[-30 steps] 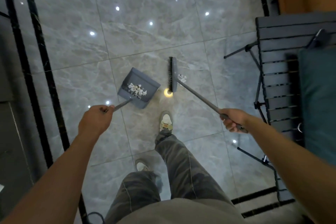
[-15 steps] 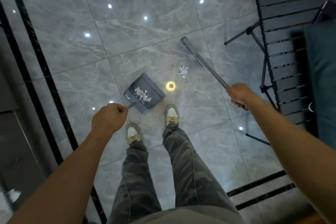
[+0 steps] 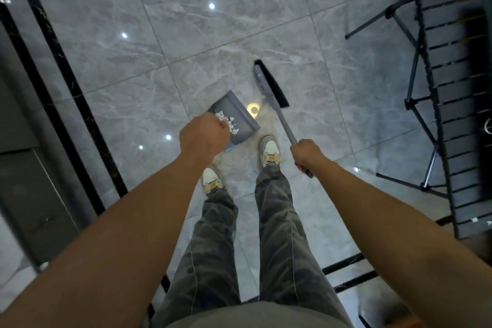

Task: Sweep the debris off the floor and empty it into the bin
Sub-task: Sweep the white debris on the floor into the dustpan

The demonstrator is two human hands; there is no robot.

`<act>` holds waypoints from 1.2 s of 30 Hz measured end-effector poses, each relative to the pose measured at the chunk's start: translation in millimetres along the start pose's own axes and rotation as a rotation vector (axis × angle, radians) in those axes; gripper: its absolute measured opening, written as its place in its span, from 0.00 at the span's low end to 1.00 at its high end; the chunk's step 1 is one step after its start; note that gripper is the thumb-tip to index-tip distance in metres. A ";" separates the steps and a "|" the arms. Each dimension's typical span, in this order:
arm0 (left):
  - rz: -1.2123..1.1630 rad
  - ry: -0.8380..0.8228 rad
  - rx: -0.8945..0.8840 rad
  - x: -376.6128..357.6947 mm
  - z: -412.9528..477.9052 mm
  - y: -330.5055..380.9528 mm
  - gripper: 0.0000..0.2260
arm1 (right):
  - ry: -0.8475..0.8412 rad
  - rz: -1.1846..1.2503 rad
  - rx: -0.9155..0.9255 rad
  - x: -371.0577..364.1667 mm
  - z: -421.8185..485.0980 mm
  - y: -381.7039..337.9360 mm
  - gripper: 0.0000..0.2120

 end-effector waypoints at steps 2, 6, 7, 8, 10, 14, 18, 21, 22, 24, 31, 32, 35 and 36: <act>-0.013 0.001 0.012 -0.3 1.4 2.0 0.15 | -0.013 -0.038 0.015 -5.2 -14.6 -1.5 0.11; -0.029 0.011 0.000 -1.6 2.3 -2.1 0.18 | -0.023 -0.052 0.039 -14.9 -44.1 14.4 0.10; -0.038 0.006 -0.001 -0.6 2.1 -2.3 0.19 | -0.047 -0.044 0.047 -21.5 -51.9 19.4 0.10; -0.045 0.002 -0.001 0.3 2.7 -2.2 0.20 | -0.074 -0.033 0.054 -28.6 -60.8 24.0 0.10; -0.039 0.006 -0.009 0.4 4.8 -0.9 0.21 | -0.112 0.015 0.064 -40.5 -78.8 31.4 0.10; -0.006 -0.025 0.004 -2.1 8.2 0.3 0.22 | -0.030 0.107 0.063 -43.5 -104.8 52.4 0.11; 0.009 0.000 0.011 -4.4 6.0 -1.3 0.22 | 0.069 0.103 0.076 -27.4 -105.0 59.4 0.11; 0.041 0.011 0.001 -3.1 4.5 5.4 0.20 | 0.107 0.094 0.102 -15.5 -76.4 45.9 0.11; 0.045 0.014 -0.004 -2.2 4.4 7.2 0.20 | 0.111 0.090 0.115 -13.5 -63.9 39.3 0.11; 0.034 0.007 -0.004 -1.6 4.6 7.3 0.21 | 0.074 0.087 0.128 -15.3 -43.3 24.2 0.12; 0.062 -0.005 0.045 -1.5 8.1 17.0 0.21 | -0.163 0.070 0.175 -35.5 -36.9 -3.7 0.13; 0.061 -0.009 0.052 -2.8 7.6 16.8 0.21 | -0.173 0.079 0.173 -33.1 -41.2 -0.9 0.13; 0.084 0.003 0.098 -6.9 5.0 12.2 0.22 | -0.169 0.098 0.187 -13.2 -53.5 12.7 0.12; 0.099 0.004 0.108 -7.8 4.4 8.4 0.22 | -0.151 0.077 0.204 -8.4 -56.5 17.5 0.12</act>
Point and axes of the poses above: each hand's wrist, its own z-axis towards the middle knuckle, its own x-axis out of the back of the hand, y = z × x, the point moved 2 cm from there along z, towards the middle knuckle, and after that the axes turned 7 degrees about x, right-handed, at the moved point
